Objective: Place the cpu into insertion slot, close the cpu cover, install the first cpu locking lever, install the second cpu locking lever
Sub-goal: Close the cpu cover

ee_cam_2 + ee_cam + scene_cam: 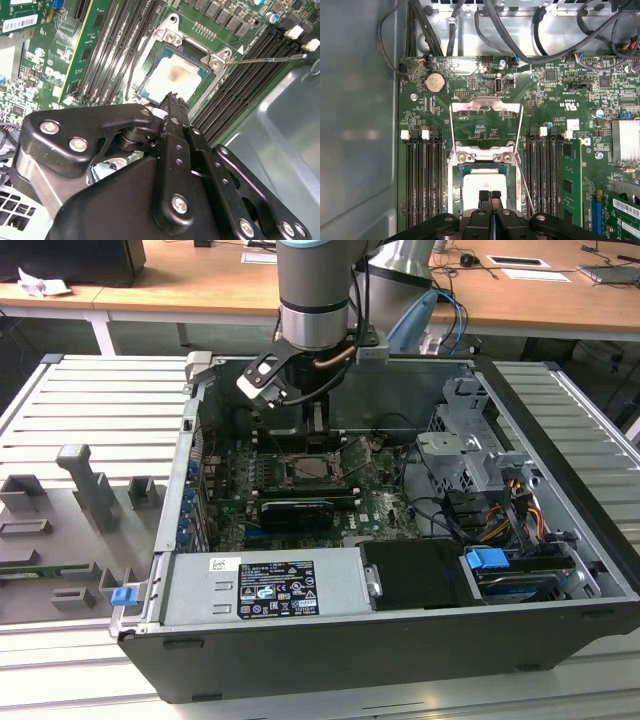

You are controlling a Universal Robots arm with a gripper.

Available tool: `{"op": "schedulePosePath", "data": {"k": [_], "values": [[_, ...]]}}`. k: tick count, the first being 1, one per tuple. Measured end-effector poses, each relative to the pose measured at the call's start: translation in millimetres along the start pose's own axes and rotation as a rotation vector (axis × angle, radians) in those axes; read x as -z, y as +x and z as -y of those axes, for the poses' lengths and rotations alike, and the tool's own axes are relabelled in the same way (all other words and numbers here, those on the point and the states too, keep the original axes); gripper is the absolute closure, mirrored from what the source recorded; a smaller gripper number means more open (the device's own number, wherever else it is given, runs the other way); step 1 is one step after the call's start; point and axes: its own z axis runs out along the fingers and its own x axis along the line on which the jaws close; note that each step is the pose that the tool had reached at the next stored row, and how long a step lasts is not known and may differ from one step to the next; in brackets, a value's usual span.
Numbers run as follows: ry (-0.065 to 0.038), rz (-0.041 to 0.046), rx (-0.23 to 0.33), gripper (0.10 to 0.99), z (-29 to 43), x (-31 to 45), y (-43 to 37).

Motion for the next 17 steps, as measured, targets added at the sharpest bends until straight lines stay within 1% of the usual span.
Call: {"op": "schedulePosePath", "data": {"k": [2,4,7,8,10,13,17], "values": [[0.0,0.0002,0.0,0.98,-2.8,-0.1,0.0],[0.0,0.0006,0.0,0.98,-3.4,0.2,0.1],[0.0,0.0028,0.0,0.98,-3.7,4.4,0.2],[0.0,0.0039,0.0,0.98,-3.9,7.0,0.3],[0.0,0.0051,0.0,0.98,-4.0,9.0,0.4],[0.0,0.0057,0.0,0.98,-5.1,10.0,0.6],[0.0,0.0084,0.001,0.98,-9.0,11.0,0.6]]}}
